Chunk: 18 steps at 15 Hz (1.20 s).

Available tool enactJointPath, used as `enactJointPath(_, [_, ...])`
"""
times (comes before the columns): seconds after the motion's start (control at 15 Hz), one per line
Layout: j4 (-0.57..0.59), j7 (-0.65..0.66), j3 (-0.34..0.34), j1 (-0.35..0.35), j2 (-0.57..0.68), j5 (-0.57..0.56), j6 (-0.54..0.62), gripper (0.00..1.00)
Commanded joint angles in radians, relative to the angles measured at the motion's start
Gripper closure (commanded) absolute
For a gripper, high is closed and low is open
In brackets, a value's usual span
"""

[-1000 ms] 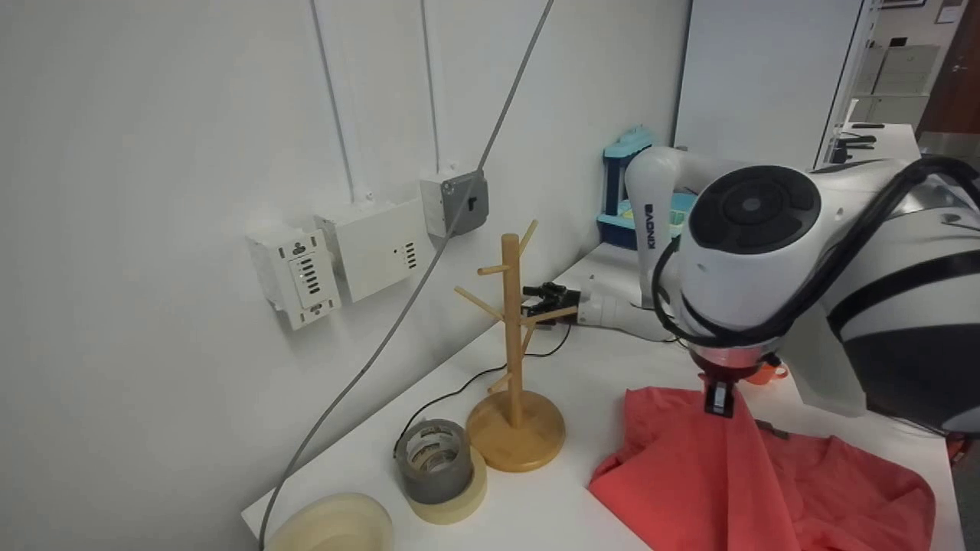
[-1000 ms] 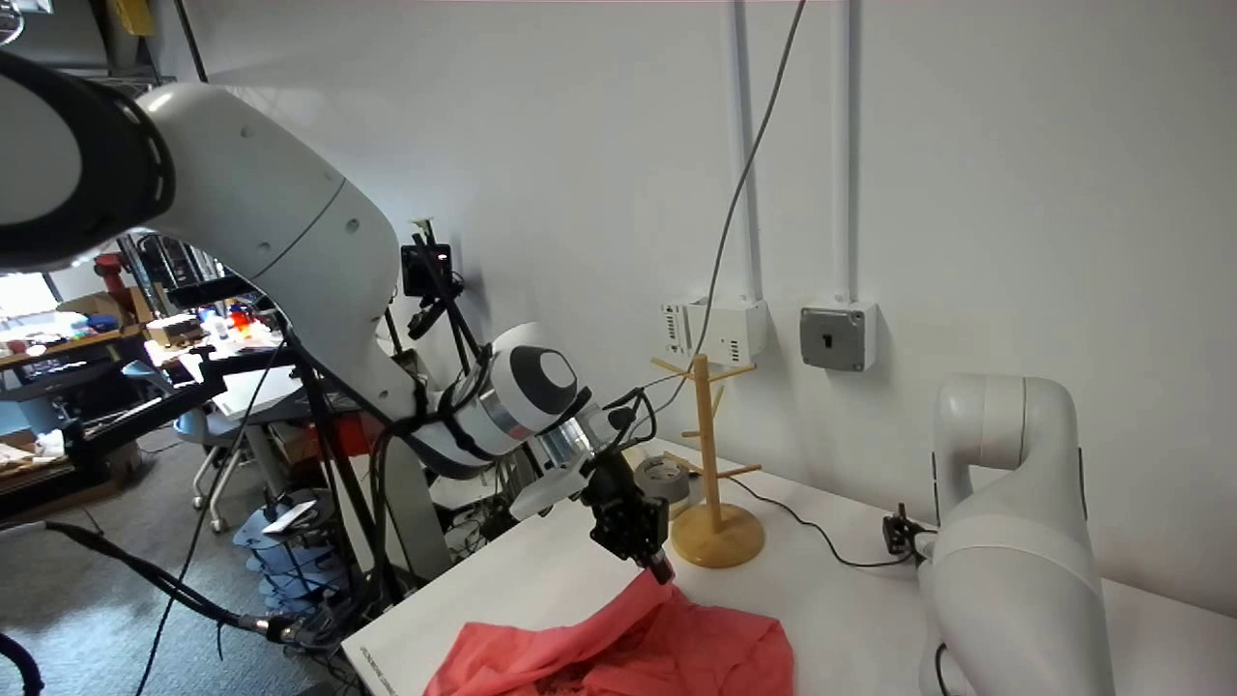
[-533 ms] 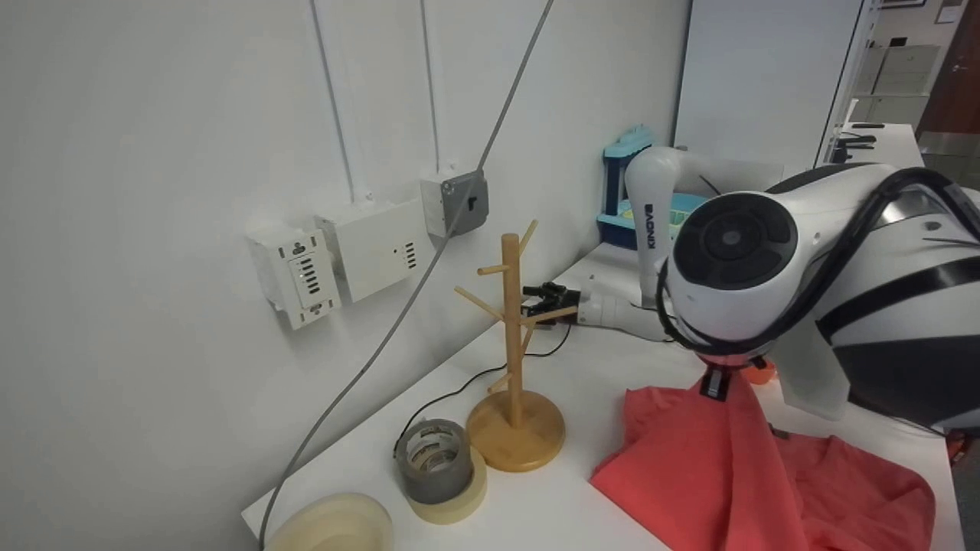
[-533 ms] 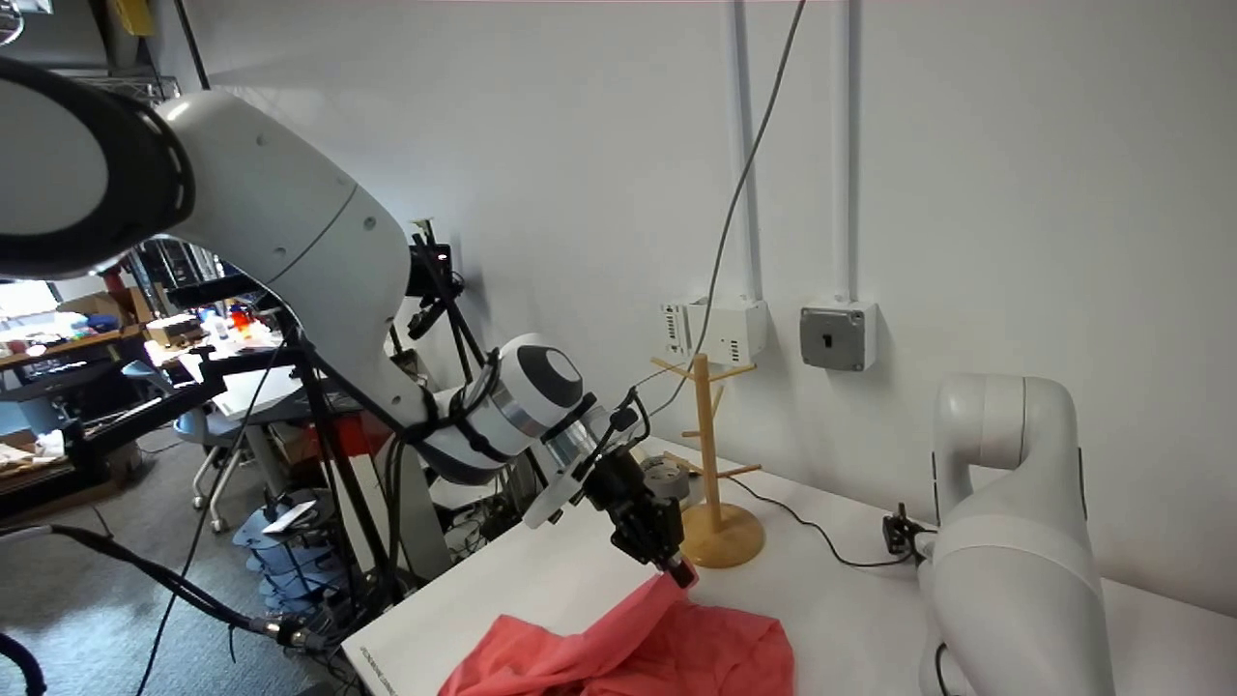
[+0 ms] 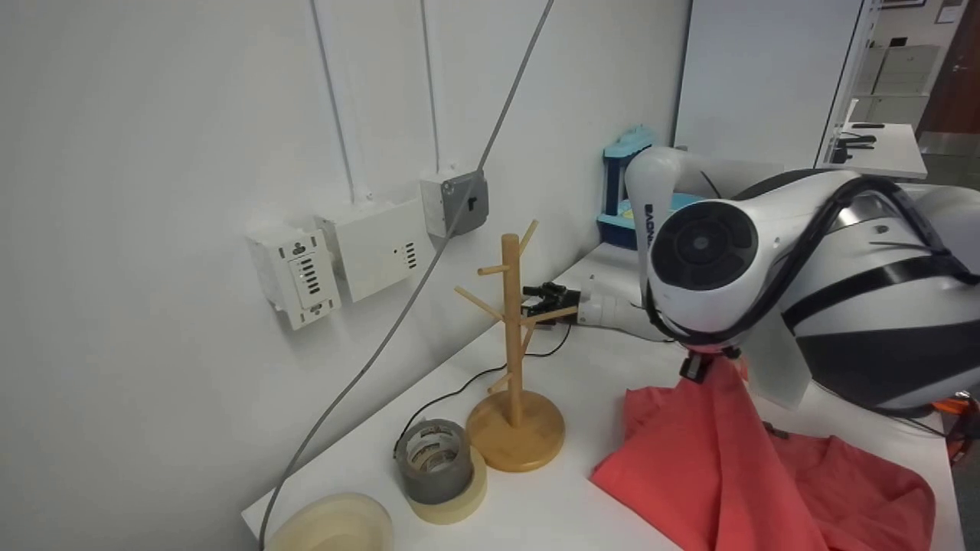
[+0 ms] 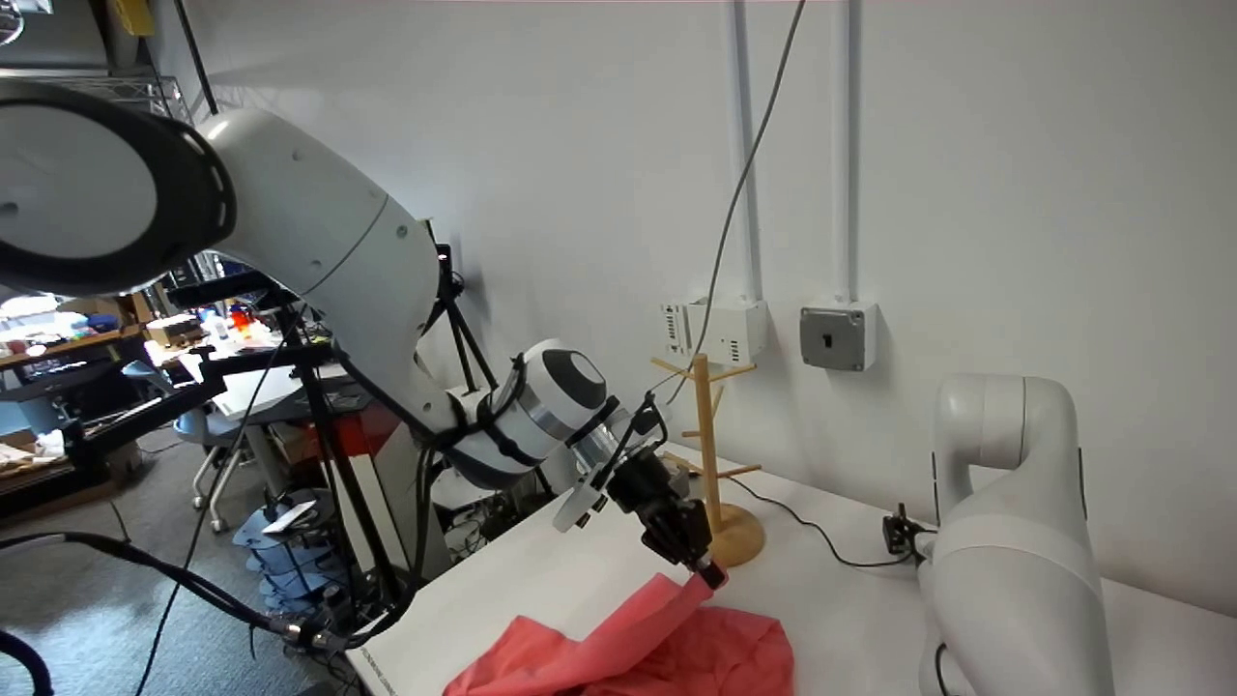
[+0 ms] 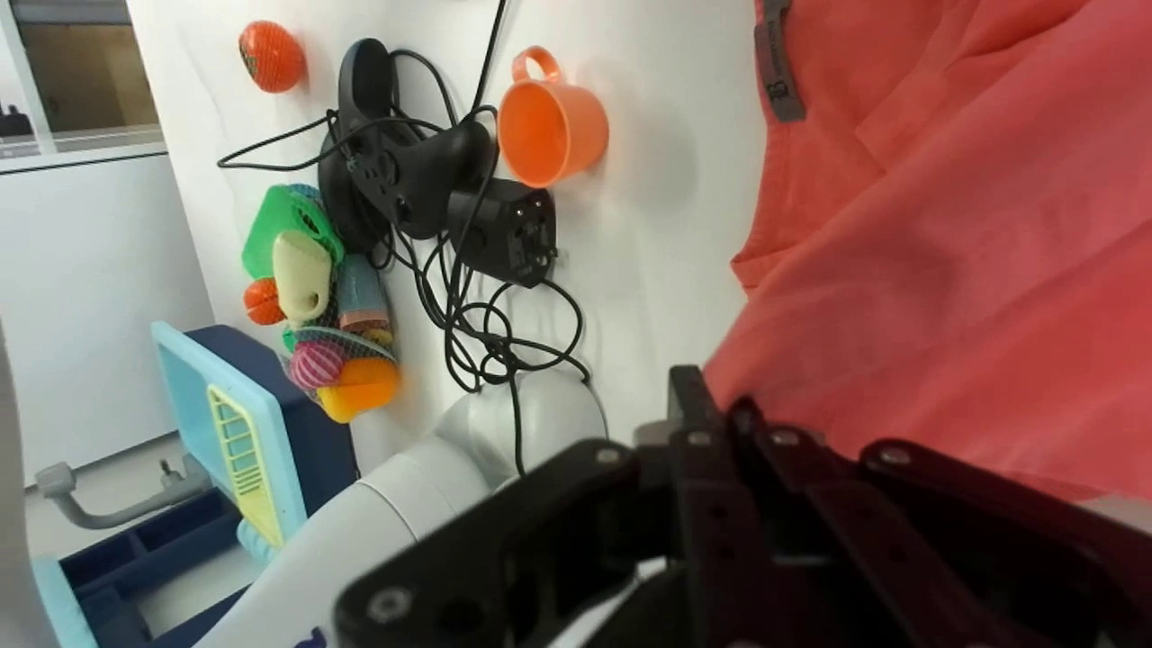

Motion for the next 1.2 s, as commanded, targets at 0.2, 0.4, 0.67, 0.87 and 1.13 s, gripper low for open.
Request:
enactJointPath(0.2, [0.062, 0.065, 0.012, -0.05, 0.053, -0.022, -0.008, 0.99])
enactJointPath(0.4, [0.063, 0.068, 0.018, -0.059, 0.053, -0.015, 0.009, 0.65])
enactJointPath(0.67, [0.042, 0.07, 0.03, -0.061, 0.027, -0.019, 0.05, 0.34])
enactJointPath(0.87, [0.005, 0.027, 0.047, -0.076, 0.002, -0.009, 0.154, 0.12])
enactJointPath(1.13, [-0.07, -0.071, 0.093, -0.111, -0.028, 0.055, 0.358, 0.0])
